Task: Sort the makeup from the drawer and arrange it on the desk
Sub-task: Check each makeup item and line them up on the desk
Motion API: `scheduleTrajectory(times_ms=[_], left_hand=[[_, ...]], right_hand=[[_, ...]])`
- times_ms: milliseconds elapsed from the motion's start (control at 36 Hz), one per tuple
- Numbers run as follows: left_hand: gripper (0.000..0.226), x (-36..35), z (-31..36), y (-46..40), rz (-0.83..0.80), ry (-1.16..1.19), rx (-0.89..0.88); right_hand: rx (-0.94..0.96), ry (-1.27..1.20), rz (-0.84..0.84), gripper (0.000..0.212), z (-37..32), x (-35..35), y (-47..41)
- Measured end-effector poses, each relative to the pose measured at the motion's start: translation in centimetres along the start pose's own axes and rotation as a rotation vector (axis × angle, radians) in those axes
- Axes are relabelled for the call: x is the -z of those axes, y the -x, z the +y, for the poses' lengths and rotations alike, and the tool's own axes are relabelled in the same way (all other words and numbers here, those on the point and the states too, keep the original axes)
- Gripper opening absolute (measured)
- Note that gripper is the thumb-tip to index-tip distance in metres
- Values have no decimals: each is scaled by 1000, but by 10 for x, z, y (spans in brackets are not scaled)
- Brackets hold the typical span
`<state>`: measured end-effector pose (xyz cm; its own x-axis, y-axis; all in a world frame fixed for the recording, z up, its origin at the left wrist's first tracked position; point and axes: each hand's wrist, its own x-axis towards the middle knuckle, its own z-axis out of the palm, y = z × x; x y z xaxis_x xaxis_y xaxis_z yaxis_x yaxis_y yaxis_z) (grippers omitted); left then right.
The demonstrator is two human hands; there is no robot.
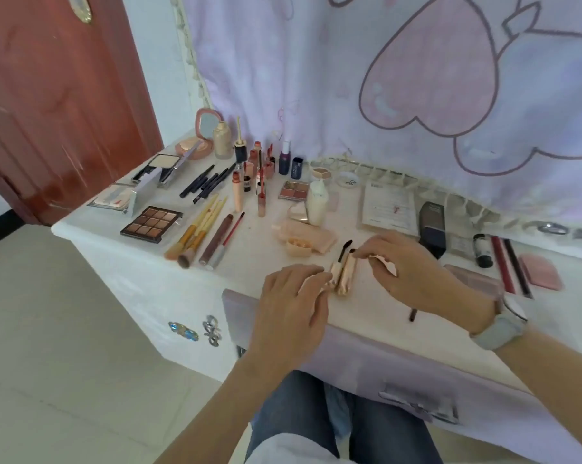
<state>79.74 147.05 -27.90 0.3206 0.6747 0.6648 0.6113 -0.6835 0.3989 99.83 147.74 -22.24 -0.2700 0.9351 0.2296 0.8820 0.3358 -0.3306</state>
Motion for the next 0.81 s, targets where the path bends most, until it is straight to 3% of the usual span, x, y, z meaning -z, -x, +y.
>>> scheduleTrajectory(times_ms=[139, 306, 556, 694, 806], left_hand=[[22, -30, 16, 7, -30, -66, -45], [46, -33, 6, 17, -65, -232, 178], [51, -34, 7, 21, -144, -332, 287], [51, -32, 7, 20, -155, -323, 272], [48, -25, 1, 18, -185, -288, 248]], right_hand=[[-32, 162, -300, 32, 41, 19, 45], [138, 601, -411, 34, 63, 20, 59], [375, 825, -371, 10, 47, 19, 35], [374, 780, -354, 18, 41, 19, 28], [393, 558, -50, 13, 15, 28, 16]])
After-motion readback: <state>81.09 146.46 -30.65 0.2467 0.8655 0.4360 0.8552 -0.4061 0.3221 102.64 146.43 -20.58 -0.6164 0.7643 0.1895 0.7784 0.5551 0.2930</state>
